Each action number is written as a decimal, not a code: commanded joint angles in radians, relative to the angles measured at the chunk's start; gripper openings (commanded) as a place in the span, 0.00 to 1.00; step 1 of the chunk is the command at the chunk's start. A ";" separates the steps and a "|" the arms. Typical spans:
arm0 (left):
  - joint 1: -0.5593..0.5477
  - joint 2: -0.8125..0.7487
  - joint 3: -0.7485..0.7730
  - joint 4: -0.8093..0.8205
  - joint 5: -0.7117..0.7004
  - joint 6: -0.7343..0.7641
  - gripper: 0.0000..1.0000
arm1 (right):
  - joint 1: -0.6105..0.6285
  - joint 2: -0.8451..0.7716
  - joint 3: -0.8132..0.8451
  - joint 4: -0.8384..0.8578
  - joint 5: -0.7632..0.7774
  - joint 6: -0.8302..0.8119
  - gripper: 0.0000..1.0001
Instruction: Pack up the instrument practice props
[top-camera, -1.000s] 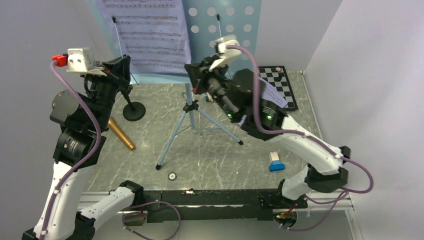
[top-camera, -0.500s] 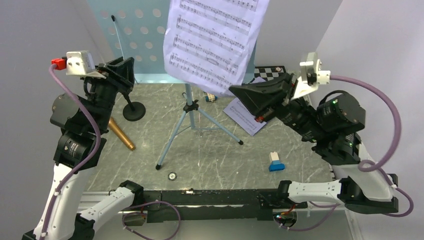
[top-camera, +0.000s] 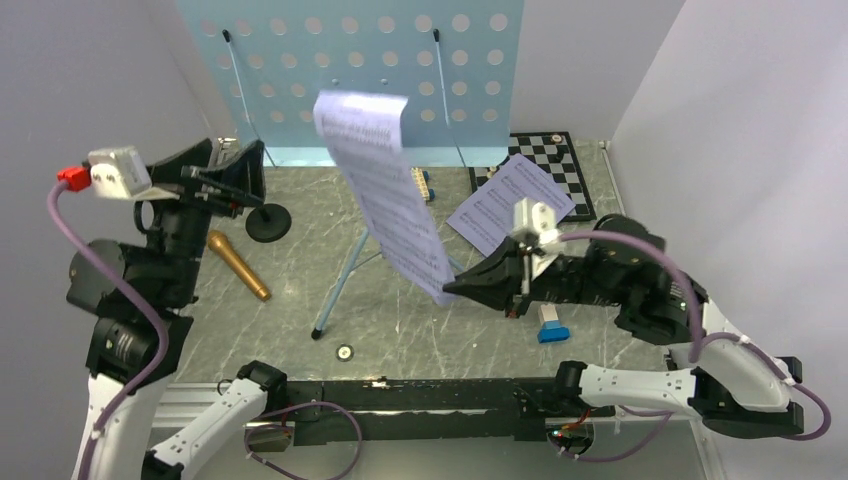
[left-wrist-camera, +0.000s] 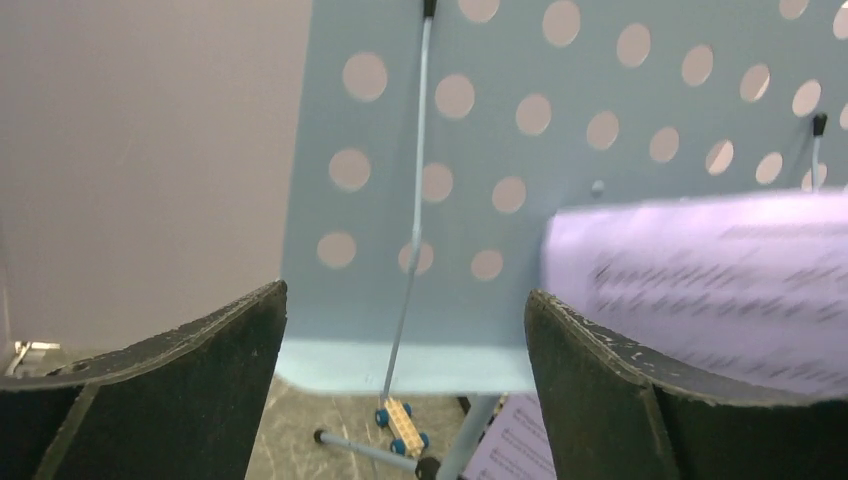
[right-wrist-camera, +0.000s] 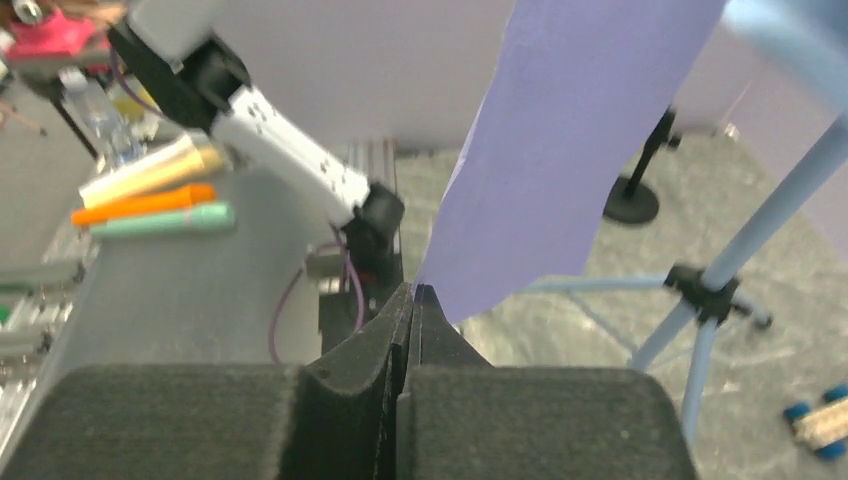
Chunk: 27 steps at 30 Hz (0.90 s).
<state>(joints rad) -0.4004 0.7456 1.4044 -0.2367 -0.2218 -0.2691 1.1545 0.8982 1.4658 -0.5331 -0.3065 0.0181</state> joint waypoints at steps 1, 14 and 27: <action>0.003 -0.109 -0.096 -0.015 -0.010 -0.066 0.93 | -0.001 -0.073 -0.149 -0.130 0.051 -0.022 0.00; 0.003 -0.344 -0.309 -0.160 -0.066 -0.168 0.94 | -0.001 -0.356 -0.483 -0.191 1.091 0.247 0.00; 0.003 -0.453 -0.416 -0.252 -0.060 -0.266 0.94 | -0.175 -0.230 -0.531 0.240 1.361 -0.009 0.00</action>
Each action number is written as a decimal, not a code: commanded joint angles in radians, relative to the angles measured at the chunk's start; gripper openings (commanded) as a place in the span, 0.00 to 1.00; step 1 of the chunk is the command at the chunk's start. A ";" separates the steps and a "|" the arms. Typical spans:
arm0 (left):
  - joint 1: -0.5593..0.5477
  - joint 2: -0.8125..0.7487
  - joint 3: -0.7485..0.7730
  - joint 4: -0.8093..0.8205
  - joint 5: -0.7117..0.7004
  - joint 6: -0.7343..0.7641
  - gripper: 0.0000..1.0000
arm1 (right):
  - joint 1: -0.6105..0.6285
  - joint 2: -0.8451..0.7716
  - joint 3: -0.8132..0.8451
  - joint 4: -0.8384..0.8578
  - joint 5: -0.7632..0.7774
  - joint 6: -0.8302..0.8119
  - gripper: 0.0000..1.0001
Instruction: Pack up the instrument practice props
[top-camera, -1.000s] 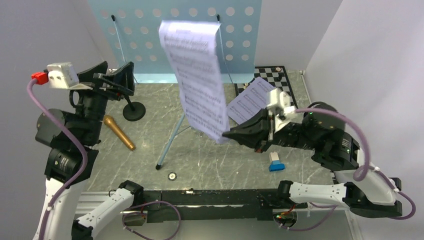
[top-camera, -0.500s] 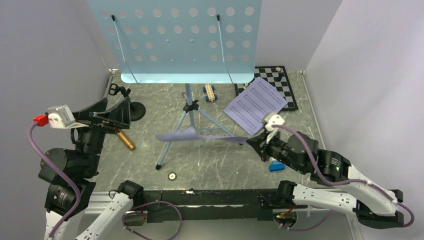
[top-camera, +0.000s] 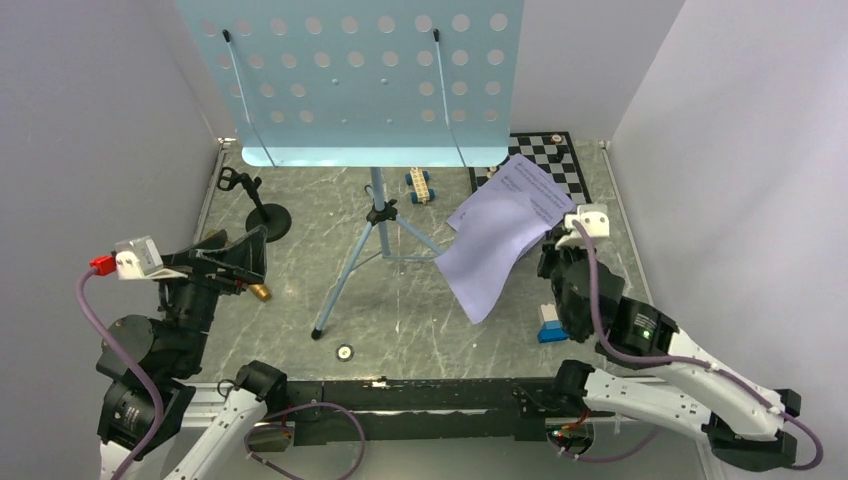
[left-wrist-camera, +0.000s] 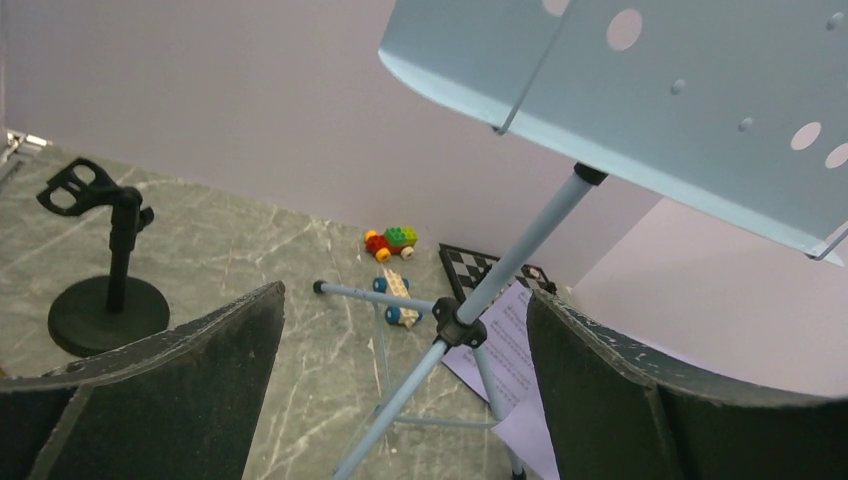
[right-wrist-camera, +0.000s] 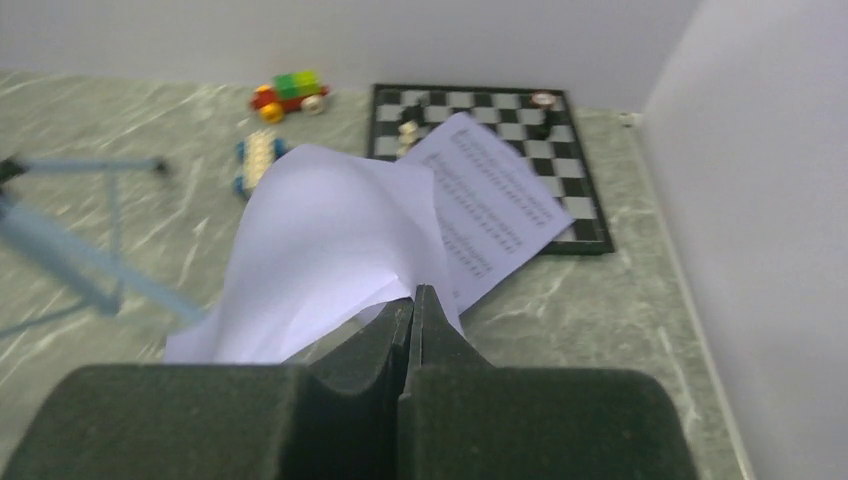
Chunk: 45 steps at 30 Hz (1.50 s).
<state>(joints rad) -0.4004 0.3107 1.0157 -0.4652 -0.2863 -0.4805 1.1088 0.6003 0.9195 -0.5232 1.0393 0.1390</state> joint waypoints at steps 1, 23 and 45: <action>0.003 -0.020 -0.035 -0.028 0.011 -0.065 0.94 | -0.199 0.123 0.044 0.220 -0.062 -0.115 0.00; 0.003 -0.074 -0.132 -0.108 0.054 -0.108 0.95 | -1.211 0.886 0.587 0.363 -1.658 0.762 0.00; 0.003 -0.091 -0.236 -0.113 0.140 -0.188 0.94 | -1.323 0.932 0.078 0.406 -1.635 0.741 0.00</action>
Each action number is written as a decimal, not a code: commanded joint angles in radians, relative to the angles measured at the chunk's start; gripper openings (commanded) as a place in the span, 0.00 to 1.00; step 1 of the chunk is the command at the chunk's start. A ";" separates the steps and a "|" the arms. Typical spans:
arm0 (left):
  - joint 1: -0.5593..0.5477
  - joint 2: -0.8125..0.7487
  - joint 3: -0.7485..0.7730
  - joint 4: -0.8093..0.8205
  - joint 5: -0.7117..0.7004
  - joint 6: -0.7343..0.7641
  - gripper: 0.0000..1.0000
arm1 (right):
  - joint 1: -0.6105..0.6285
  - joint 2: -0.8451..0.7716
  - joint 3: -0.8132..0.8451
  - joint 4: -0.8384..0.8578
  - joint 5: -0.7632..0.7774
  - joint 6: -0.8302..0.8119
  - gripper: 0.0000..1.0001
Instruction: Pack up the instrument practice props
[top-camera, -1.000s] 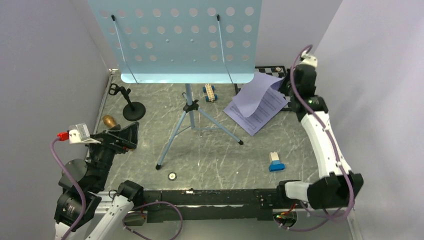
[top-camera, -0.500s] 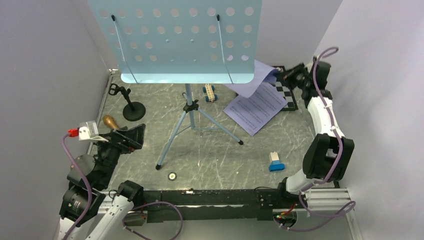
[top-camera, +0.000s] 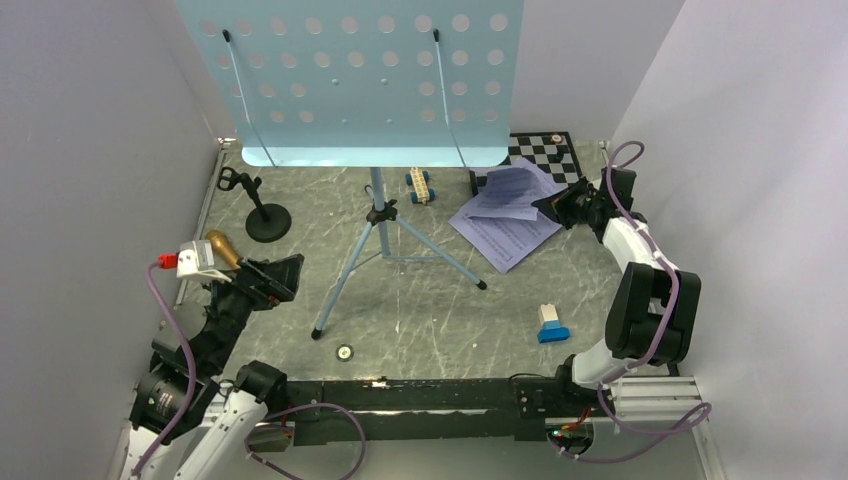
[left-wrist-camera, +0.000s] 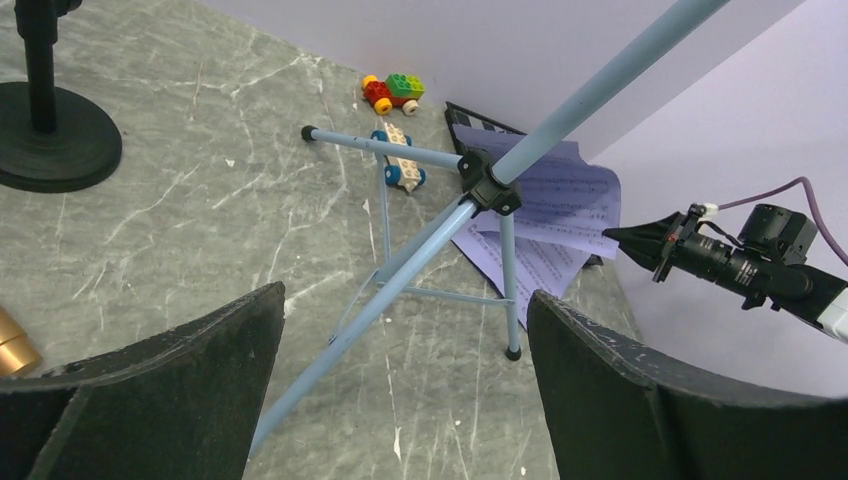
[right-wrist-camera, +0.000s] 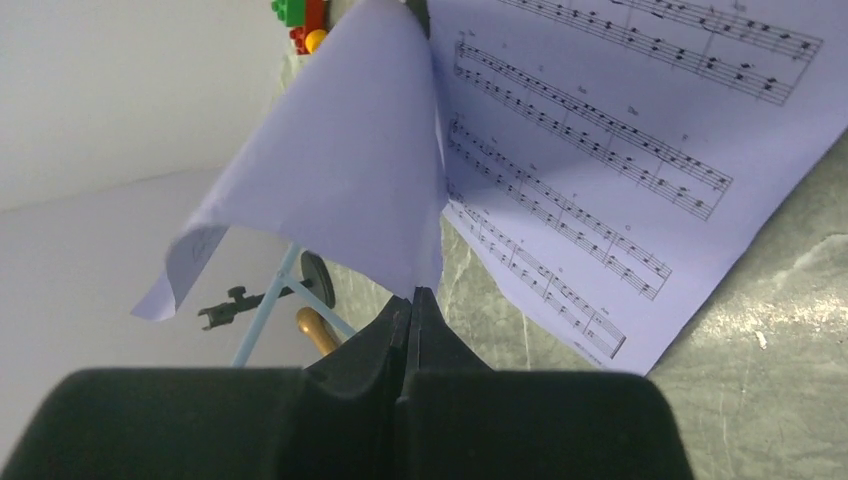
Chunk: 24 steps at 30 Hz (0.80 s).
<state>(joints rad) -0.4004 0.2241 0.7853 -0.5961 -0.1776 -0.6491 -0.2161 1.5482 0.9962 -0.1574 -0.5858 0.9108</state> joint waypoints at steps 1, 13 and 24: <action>0.003 -0.006 -0.007 0.014 0.032 -0.020 0.94 | 0.001 -0.009 -0.006 0.035 -0.010 -0.038 0.00; 0.003 -0.022 -0.034 -0.001 0.044 -0.027 0.94 | 0.018 -0.074 -0.055 0.061 -0.049 -0.056 0.00; 0.003 -0.061 -0.062 -0.036 0.041 -0.040 0.95 | 0.017 -0.026 -0.118 0.017 0.064 -0.125 0.04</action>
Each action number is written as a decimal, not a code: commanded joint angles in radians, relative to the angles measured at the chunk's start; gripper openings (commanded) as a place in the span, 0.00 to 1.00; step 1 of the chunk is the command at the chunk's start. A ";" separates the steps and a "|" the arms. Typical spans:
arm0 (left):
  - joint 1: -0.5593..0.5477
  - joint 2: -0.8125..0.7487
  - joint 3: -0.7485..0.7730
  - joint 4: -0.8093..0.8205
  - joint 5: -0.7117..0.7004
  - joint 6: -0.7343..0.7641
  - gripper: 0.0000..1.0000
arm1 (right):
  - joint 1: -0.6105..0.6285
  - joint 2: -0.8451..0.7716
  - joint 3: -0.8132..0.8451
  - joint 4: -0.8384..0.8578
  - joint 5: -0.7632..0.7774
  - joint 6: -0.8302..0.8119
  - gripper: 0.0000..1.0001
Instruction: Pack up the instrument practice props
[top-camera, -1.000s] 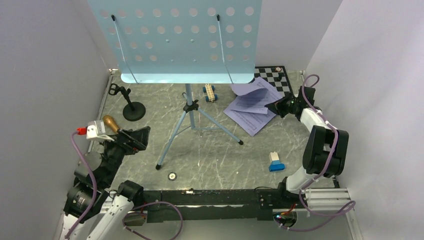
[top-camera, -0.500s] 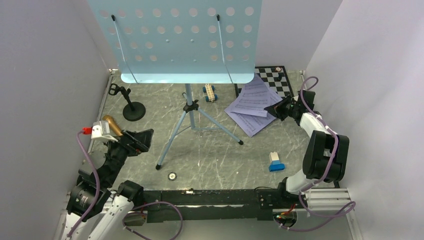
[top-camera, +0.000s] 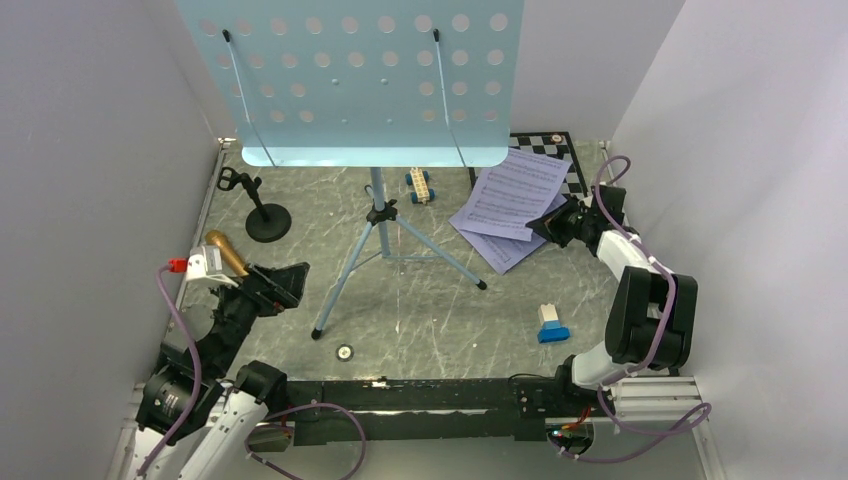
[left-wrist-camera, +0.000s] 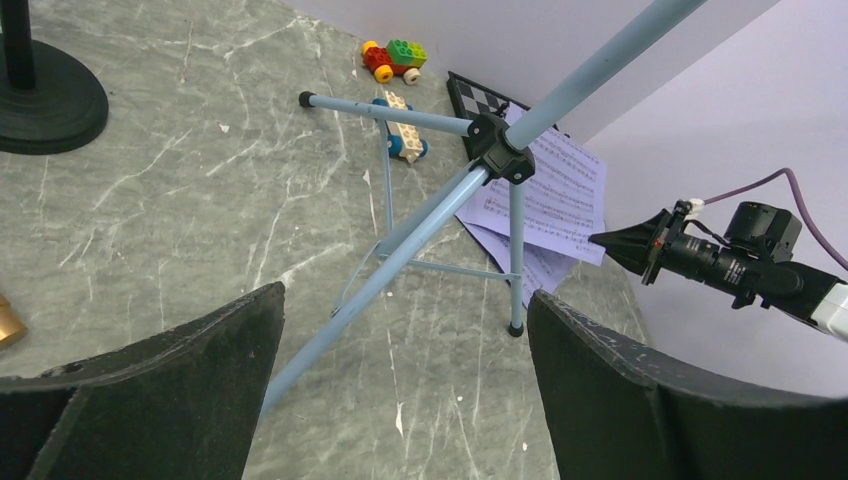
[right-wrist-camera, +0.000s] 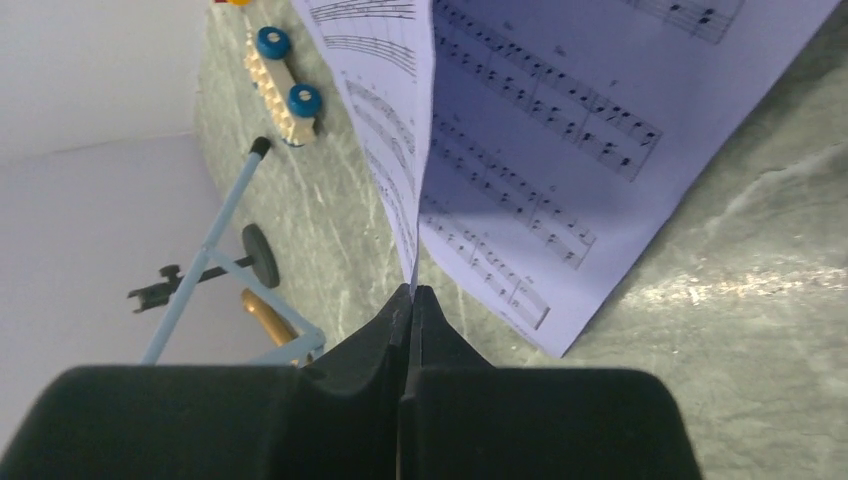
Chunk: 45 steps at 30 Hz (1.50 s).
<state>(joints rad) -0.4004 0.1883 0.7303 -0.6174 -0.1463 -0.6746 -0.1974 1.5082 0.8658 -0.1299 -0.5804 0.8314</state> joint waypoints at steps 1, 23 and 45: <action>0.003 -0.031 -0.010 -0.020 0.007 -0.014 0.95 | -0.003 0.020 0.014 -0.018 0.068 -0.051 0.06; 0.003 -0.102 -0.063 -0.109 -0.052 -0.022 0.99 | 0.001 -0.147 0.069 -0.198 0.376 -0.094 0.69; 0.003 0.056 -0.153 0.133 0.168 0.099 0.99 | 0.916 -0.576 -0.153 0.005 0.794 -0.464 0.70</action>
<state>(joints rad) -0.4004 0.1993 0.6132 -0.6571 -0.0998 -0.6296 0.6548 0.9173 0.7925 -0.2188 0.1688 0.4408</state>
